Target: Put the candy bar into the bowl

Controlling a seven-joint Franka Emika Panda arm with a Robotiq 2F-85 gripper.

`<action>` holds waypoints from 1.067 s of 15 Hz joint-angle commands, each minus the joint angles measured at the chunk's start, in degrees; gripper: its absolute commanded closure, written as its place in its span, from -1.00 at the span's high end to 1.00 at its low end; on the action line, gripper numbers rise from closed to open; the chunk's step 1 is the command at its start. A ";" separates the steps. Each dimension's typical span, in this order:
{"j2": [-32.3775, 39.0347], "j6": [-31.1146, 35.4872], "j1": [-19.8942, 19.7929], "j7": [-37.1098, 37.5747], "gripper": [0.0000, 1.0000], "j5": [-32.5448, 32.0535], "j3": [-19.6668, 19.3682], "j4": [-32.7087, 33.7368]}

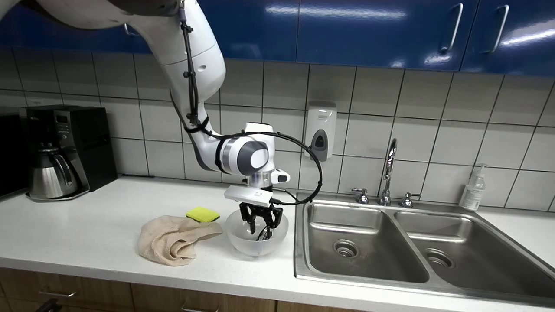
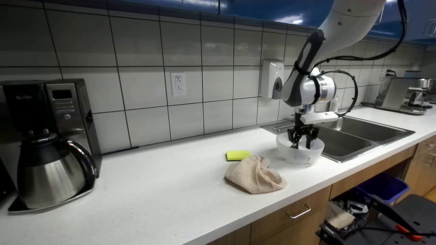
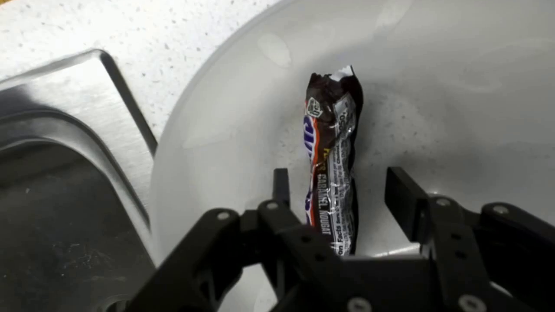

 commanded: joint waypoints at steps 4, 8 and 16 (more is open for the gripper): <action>-4.87 0.91 -0.44 -0.95 1.00 -0.13 0.59 -2.61; -10.53 2.39 0.41 -1.30 1.00 -1.19 -0.02 -6.75; -25.57 -7.17 0.18 -7.27 1.00 2.19 2.61 -17.55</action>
